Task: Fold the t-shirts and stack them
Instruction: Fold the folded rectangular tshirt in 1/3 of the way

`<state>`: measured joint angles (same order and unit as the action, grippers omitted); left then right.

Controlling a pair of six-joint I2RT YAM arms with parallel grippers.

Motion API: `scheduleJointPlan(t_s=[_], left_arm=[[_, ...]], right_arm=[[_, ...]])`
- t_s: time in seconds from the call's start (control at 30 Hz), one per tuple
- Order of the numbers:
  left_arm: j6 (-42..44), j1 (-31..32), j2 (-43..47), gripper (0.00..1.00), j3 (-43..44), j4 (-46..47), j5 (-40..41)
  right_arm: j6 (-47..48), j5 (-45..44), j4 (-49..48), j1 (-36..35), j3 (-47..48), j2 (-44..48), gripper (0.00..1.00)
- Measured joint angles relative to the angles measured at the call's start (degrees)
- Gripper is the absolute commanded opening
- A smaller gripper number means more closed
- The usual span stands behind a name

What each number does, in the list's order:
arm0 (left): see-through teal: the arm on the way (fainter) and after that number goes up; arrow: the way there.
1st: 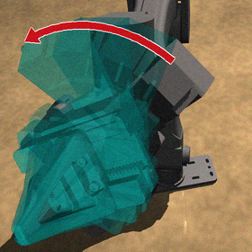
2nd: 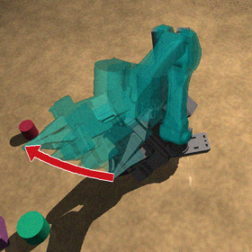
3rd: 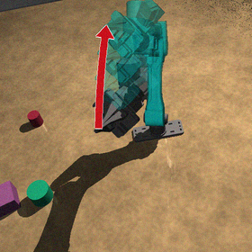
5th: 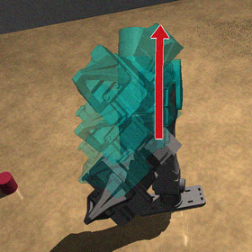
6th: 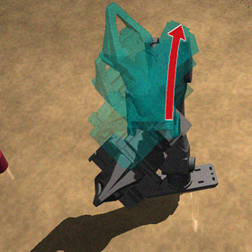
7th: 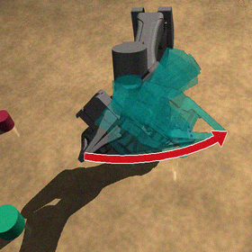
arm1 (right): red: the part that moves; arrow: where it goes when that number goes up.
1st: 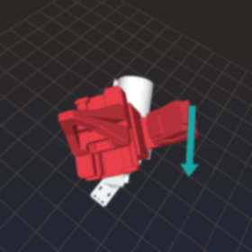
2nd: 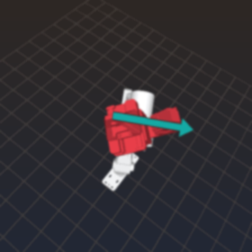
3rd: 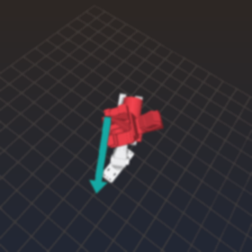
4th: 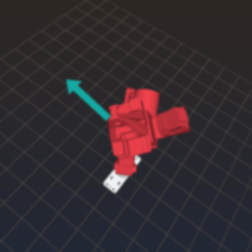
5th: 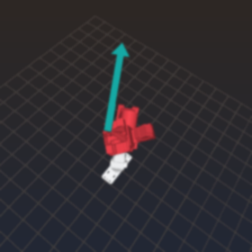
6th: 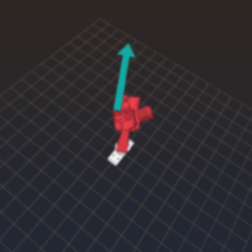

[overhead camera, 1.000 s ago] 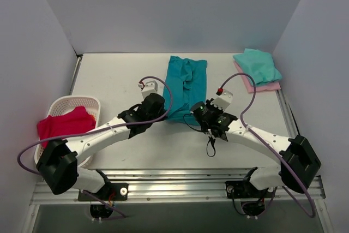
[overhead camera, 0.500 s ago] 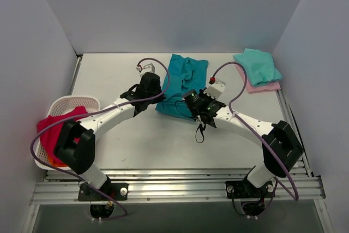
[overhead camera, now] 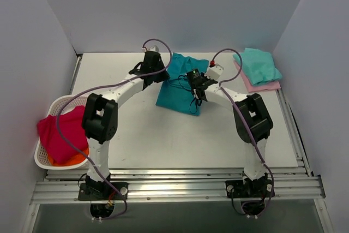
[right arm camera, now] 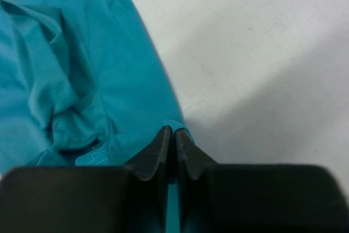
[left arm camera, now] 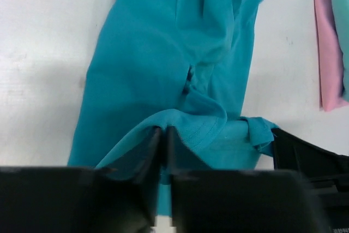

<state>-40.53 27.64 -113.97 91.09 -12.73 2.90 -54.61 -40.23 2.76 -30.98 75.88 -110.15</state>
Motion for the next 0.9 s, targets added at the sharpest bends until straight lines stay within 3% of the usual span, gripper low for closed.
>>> scheduleJointPlan(t_s=[0.03,0.07,0.1,0.13,0.17,0.2,0.33,0.5,0.67,0.77,0.9], left_arm=[[0.5,-0.7,-3.3,0.37,3.7,-0.5,-1.2],[0.9,-1.5,-6.6,0.47,7.4,-0.5,-2.3],[0.9,-2.3,-9.9,0.57,10.9,-0.6,-3.7],[0.9,-3.1,-13.0,0.72,14.2,-1.1,-5.1],[1.0,-4.0,-16.1,0.76,17.6,-2.1,-6.5],[0.8,-4.9,-19.0,0.78,20.6,-2.5,-7.9],[0.7,-8.2,-25.7,0.84,27.1,-6.5,-11.8],[0.4,-11.7,-22.1,0.84,23.7,-7.6,-12.4],[-0.1,-14.1,-6.6,0.84,8.4,-5.8,-8.8],[-1.5,-14.0,5.9,0.84,-4.0,-1.1,-7.0],[-3.7,-12.2,15.9,0.83,-17.3,5.8,-5.6]], right_arm=[[0.3,1.0,-0.3,1.2,2.2,-2.7,0.14],[0.9,1.7,-0.2,2.3,5.0,-5.5,0.29],[1.5,3.0,-0.2,3.7,8.9,-9.2,0.66],[1.9,4.0,0.1,4.8,12.2,-12.2,0.84],[2.5,4.8,0.5,5.8,15.6,-14.9,0.96],[3.3,5.5,1.0,6.7,18.5,-17.1,1.0],[5.8,6.6,2.8,9.3,23.3,-19.2,1.0],[8.1,5.7,2.8,9.8,23.8,-14.8,1.0],[6.8,5.1,0.4,9.1,7.1,2.0,1.0],[4.8,5.3,-2.8,7.7,-4.5,12.5,1.0],[2.2,6.0,-7.6,3.1,-18.9,21.0,1.0]])
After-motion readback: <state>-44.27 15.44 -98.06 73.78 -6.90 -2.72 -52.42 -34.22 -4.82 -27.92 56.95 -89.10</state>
